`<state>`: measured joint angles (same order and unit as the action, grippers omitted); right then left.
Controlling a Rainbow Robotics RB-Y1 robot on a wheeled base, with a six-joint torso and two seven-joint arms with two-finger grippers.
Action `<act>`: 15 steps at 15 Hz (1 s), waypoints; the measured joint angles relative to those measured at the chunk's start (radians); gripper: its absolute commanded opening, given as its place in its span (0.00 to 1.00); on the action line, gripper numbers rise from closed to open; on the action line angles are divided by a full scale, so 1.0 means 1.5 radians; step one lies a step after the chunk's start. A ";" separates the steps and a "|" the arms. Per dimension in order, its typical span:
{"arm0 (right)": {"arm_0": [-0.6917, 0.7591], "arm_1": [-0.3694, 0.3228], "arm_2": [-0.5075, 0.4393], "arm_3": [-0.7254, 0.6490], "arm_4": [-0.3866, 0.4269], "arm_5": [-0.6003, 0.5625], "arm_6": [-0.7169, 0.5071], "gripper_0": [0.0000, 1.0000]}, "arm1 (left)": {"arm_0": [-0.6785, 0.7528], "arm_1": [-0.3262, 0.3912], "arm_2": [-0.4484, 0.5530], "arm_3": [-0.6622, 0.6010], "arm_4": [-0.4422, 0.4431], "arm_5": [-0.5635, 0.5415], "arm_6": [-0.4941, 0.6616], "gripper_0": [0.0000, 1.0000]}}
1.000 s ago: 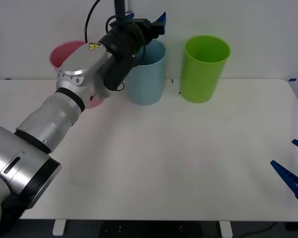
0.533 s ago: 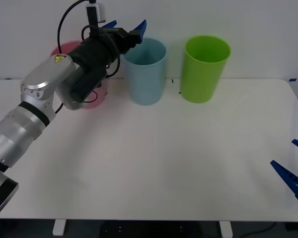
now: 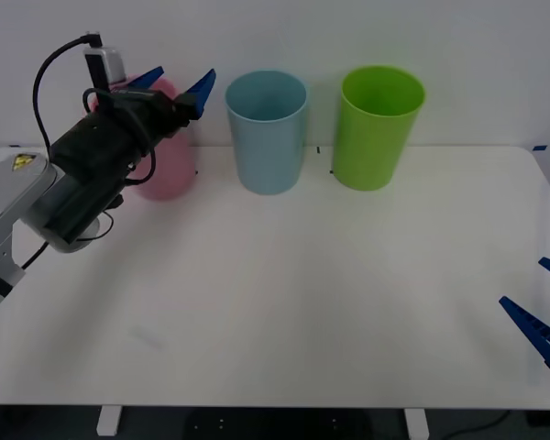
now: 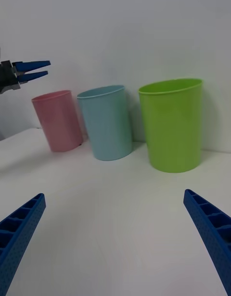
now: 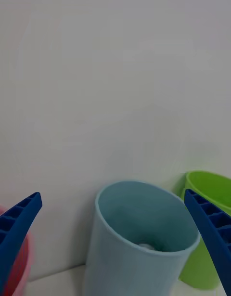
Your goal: Grasp the object on the table and drop it into the matching bin: aluminum can to the light blue bin, PET bottle to the pink bin.
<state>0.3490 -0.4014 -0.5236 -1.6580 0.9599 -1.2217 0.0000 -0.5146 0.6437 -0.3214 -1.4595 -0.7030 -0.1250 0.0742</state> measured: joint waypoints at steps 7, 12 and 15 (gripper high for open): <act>0.000 0.000 0.000 0.000 0.000 0.000 0.000 1.00 | 0.174 0.023 0.175 -0.019 -0.091 -0.225 -0.023 1.00; 0.000 0.000 0.000 0.000 0.000 0.000 0.000 1.00 | 0.273 0.023 0.314 -0.021 -0.191 -0.389 -0.028 1.00; 0.000 0.000 0.000 0.000 0.000 0.000 0.000 1.00 | 0.324 0.023 0.389 -0.021 -0.226 -0.483 -0.026 1.00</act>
<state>0.3491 -0.4014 -0.5236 -1.6580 0.9599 -1.2217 0.0000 -0.0292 0.6780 0.2626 -1.4911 -1.0427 -0.8491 0.0350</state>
